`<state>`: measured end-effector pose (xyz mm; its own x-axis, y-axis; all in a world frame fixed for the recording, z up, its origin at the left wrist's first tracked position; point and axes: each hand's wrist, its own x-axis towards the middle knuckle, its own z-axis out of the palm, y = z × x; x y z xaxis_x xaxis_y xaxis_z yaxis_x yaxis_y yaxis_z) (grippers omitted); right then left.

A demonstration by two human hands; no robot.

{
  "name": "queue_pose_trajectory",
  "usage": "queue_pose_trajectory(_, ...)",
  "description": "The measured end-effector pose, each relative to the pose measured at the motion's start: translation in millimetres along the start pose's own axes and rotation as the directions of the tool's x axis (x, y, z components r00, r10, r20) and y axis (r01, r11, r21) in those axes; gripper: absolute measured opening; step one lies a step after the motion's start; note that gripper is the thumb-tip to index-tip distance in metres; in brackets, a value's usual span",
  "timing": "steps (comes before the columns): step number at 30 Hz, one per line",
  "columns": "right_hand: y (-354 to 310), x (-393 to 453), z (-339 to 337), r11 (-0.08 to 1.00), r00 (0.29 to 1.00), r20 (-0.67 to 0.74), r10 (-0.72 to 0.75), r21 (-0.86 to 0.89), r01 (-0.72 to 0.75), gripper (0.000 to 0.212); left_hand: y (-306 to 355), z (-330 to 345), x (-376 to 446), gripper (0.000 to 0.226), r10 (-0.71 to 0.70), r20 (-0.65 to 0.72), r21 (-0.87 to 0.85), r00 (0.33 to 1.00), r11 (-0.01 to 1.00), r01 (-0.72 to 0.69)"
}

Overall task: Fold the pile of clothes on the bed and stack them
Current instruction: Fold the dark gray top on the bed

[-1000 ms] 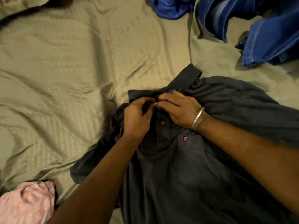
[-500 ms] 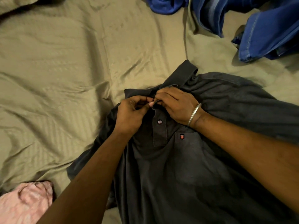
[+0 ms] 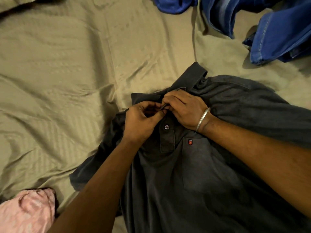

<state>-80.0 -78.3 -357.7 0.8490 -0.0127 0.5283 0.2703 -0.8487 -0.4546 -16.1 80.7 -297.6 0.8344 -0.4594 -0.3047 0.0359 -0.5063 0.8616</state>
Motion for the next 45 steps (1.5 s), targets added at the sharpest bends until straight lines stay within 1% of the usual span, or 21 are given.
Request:
queue_pose_trajectory(4,3,0,2,0.999,1.000,-0.010,0.008,0.040,-0.008,0.021,-3,-1,2,0.015,-0.011,0.018,-0.093,1.000,0.996,0.013)
queue_pose_trajectory(9,5,-1,3,0.995,1.000,0.010,0.020,0.094,-0.021,0.020,-2,-1,0,0.012,-0.015,0.037,-0.216,0.999,0.976,0.022)
queue_pose_trajectory(16,5,-2,2,0.991,0.999,-0.017,0.043,0.127,-0.041,0.020,-6,2,3,0.011,-0.036,0.082,-0.264,0.996,0.963,0.057)
queue_pose_trajectory(18,5,-2,3,0.987,0.998,-0.016,0.066,0.149,-0.063,0.021,-7,2,5,0.010,-0.042,0.092,-0.253,0.995,0.965,0.064)
queue_pose_trajectory(20,3,1,1,0.976,0.992,-0.028,0.120,0.186,-0.113,0.020,-7,3,7,0.012,-0.048,0.096,-0.249,0.994,0.966,0.071)
queue_pose_trajectory(23,3,3,0,0.962,0.982,-0.033,0.187,0.211,-0.176,0.021,-5,6,6,0.019,-0.074,0.110,-0.303,0.991,0.947,0.104)
queue_pose_trajectory(26,4,5,1,0.956,0.977,-0.012,0.214,0.208,-0.207,0.024,-2,10,5,0.021,-0.090,0.111,-0.356,0.990,0.926,0.124)
queue_pose_trajectory(28,4,7,2,0.953,0.974,0.008,0.227,0.206,-0.224,0.025,-3,14,4,0.017,-0.097,0.095,-0.387,0.991,0.913,0.127)
queue_pose_trajectory(32,1,10,-3,0.941,0.966,0.070,0.248,0.221,-0.257,0.027,-4,19,-2,0.011,-0.097,0.019,-0.358,0.995,0.929,0.097)
queue_pose_trajectory(35,-2,15,-11,0.906,0.943,0.153,0.296,0.266,-0.328,0.030,-3,14,0,0.011,-0.155,0.026,-0.382,0.988,0.912,0.153)
queue_pose_trajectory(37,-13,17,-26,0.871,0.927,0.144,0.347,0.316,-0.375,0.030,0,5,-2,0.008,-0.165,0.000,-0.399,0.986,0.905,0.151)
queue_pose_trajectory(38,-17,15,-36,0.859,0.911,0.108,0.399,0.304,-0.412,0.029,1,-1,-7,0.007,-0.149,-0.060,-0.319,0.987,0.940,0.123)
queue_pose_trajectory(39,-19,15,-51,0.860,0.891,0.052,0.450,0.242,-0.449,0.028,4,-9,-13,0.008,-0.100,-0.159,-0.165,0.982,0.984,0.074)
queue_pose_trajectory(40,-18,10,-62,0.853,0.859,-0.008,0.511,0.131,-0.506,0.028,0,-15,-19,0.009,-0.036,-0.259,0.038,0.965,0.998,0.047)
queue_pose_trajectory(41,-14,9,-76,0.821,0.820,-0.051,0.570,0.010,-0.571,0.031,-1,-23,-24,0.017,0.025,-0.344,0.225,0.939,0.973,0.057)
queue_pose_trajectory(42,-7,8,-88,0.765,0.771,-0.045,0.635,-0.096,-0.636,0.036,-1,-33,-28,0.033,0.026,-0.386,0.375,0.922,0.918,0.131)
queue_pose_trajectory(43,0,8,-97,0.695,0.706,0.014,0.708,-0.191,-0.693,0.041,-3,-41,-29,0.050,-0.051,-0.380,0.479,0.924,0.843,0.243)
queue_pose_trajectory(44,6,11,-105,0.641,0.644,0.095,0.759,-0.285,-0.713,0.043,-4,-49,-28,0.063,-0.154,-0.330,0.568,0.931,0.756,0.326)
queue_pose_trajectory(45,10,15,-110,0.619,0.602,0.170,0.780,-0.351,-0.703,0.041,-7,-55,-27,0.067,-0.224,-0.251,0.649,0.942,0.683,0.335)
